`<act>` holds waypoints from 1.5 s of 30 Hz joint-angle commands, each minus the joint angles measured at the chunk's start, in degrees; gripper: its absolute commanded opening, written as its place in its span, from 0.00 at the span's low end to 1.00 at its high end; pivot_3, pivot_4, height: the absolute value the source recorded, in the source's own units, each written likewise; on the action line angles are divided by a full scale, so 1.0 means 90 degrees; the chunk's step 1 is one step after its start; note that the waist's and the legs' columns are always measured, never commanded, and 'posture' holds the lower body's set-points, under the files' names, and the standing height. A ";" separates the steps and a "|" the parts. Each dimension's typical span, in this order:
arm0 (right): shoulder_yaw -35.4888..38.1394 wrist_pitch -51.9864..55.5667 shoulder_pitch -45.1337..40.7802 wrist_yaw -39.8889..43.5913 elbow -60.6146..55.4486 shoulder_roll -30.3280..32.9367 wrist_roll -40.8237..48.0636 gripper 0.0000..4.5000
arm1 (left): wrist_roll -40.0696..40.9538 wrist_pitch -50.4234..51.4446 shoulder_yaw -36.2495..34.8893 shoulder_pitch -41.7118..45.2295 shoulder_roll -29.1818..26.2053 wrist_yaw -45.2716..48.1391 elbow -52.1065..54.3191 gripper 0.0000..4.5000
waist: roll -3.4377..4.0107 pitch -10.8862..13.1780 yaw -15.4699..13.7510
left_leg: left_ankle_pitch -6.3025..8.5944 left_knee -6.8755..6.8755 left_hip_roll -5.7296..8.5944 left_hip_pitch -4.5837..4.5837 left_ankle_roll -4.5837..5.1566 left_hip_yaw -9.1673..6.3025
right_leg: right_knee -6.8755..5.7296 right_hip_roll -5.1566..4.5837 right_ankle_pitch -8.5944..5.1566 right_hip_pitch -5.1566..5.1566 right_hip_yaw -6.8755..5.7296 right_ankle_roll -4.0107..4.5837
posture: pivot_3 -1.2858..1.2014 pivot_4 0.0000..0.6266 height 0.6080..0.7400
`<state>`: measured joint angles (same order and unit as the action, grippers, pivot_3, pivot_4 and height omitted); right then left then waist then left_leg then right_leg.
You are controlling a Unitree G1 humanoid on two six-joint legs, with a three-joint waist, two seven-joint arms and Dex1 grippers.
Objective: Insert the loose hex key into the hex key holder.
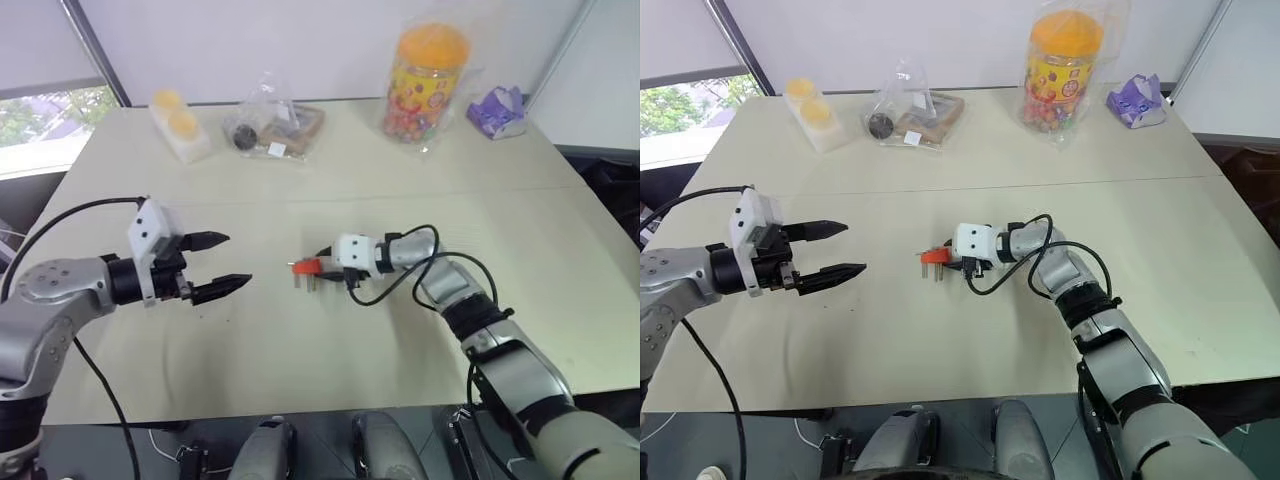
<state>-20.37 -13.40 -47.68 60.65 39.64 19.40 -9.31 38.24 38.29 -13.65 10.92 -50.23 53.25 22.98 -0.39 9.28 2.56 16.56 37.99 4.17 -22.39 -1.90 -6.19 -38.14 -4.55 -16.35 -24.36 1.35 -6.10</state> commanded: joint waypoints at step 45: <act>0.0565 -0.3739 0.0336 -0.5442 -0.1975 0.1535 -0.3127 0.23 | -0.0055 -0.0075 0.0552 0.2756 0.0704 0.0177 -0.2089 1.00 | -0.0003 -0.0005 -0.0126 | -0.0003 0.0000 0.0006 -0.0007 -0.0006 0.0007 | -0.0013 0.0012 0.0000 -0.0018 -0.0003 0.0000 | 0.52 0.24 1.00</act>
<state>-17.23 -45.26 -43.72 16.60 25.19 32.75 -35.23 37.94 38.25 -8.89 33.85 -44.06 54.08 5.36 -0.42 9.23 1.42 16.53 37.99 4.21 -22.45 -1.95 -6.13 -38.26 -4.42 -16.35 -24.51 1.32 -6.10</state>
